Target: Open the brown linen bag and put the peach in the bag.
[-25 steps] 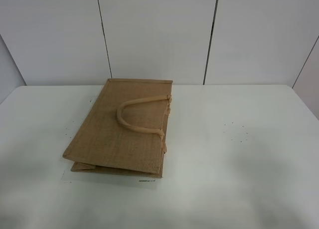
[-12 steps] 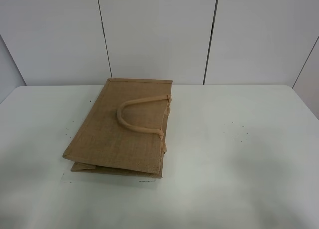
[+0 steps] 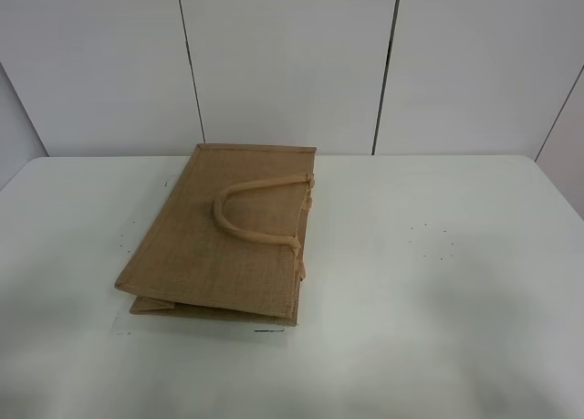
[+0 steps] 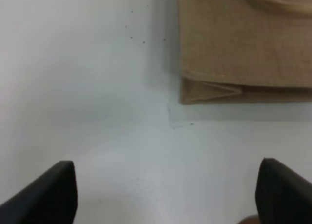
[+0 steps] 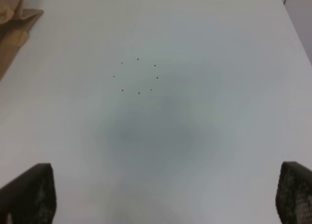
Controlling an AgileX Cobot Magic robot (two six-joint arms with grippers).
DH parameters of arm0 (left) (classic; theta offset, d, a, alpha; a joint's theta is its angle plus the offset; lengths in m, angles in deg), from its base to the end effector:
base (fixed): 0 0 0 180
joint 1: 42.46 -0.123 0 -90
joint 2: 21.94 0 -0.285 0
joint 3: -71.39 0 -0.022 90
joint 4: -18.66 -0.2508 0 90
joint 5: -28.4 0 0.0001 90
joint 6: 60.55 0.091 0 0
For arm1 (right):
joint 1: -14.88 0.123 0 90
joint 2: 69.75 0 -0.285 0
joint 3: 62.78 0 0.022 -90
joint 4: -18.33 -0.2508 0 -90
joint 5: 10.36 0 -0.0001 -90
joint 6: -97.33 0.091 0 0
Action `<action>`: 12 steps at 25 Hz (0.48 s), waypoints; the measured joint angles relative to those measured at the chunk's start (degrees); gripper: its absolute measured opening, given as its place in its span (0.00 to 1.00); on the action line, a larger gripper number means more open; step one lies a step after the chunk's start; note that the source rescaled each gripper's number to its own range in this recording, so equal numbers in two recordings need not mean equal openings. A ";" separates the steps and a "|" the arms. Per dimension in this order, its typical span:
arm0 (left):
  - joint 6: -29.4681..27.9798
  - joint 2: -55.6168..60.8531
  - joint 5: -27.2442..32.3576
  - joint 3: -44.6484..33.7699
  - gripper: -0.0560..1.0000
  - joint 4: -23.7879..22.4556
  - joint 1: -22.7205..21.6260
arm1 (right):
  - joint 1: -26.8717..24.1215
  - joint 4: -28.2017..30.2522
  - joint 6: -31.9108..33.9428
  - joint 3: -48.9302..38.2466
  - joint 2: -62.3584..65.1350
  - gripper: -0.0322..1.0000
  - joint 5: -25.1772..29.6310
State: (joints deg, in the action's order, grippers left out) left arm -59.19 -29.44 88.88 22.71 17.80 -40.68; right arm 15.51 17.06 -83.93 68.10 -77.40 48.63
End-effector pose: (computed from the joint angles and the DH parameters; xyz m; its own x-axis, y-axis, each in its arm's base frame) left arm -0.0051 0.0013 0.2772 -0.4476 0.0451 -0.8931 0.0333 0.9989 0.0337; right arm -0.0028 0.0017 0.2772 -0.4342 -0.0153 -0.9007 -0.0327 0.9995 -0.0013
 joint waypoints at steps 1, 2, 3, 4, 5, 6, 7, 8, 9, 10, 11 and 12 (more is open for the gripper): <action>0.00 0.00 -0.05 0.00 1.00 0.00 -0.61 | 0.00 0.00 0.00 0.00 0.00 1.00 0.00; 0.00 0.00 -0.05 0.00 1.00 0.00 -0.76 | 0.00 0.00 0.02 0.00 0.00 1.00 0.00; 0.00 0.00 -0.05 0.00 1.00 0.00 -0.80 | 0.00 0.00 0.02 0.00 0.00 1.00 0.00; 0.00 0.00 -0.05 0.00 1.00 0.06 -0.80 | 0.00 0.00 0.02 0.00 0.00 1.00 0.00; 0.00 0.00 -0.05 -0.04 1.00 0.06 -0.80 | 0.00 0.00 0.02 0.00 0.00 1.00 0.00; 0.00 0.00 -0.05 -0.06 1.00 0.06 -0.80 | 0.00 0.00 0.02 0.00 0.00 1.00 0.00; 0.00 0.00 -0.05 -0.11 1.00 0.12 -0.80 | 0.00 0.00 0.07 0.00 0.00 1.00 0.00; 0.00 0.00 -0.05 -0.11 1.00 0.12 -0.80 | 0.00 0.00 0.07 0.00 0.00 1.00 0.00; 0.00 0.00 -0.05 -0.11 1.00 0.12 -0.80 | 0.00 0.00 0.13 0.00 0.00 1.00 0.00; 0.00 0.00 -0.05 -0.11 1.00 0.12 -0.80 | 0.00 0.00 0.13 0.00 0.00 1.00 0.00; 0.00 0.00 -0.05 -0.11 1.00 0.12 -0.80 | 0.00 0.00 0.13 0.00 0.00 1.00 0.00; 0.00 0.00 -0.05 -0.11 1.00 0.12 -0.80 | 0.00 0.00 0.13 0.00 0.00 1.00 0.00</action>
State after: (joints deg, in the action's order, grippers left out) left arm -59.19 -29.44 88.83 22.59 17.92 -41.48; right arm 15.51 17.06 -83.80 68.10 -77.40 48.63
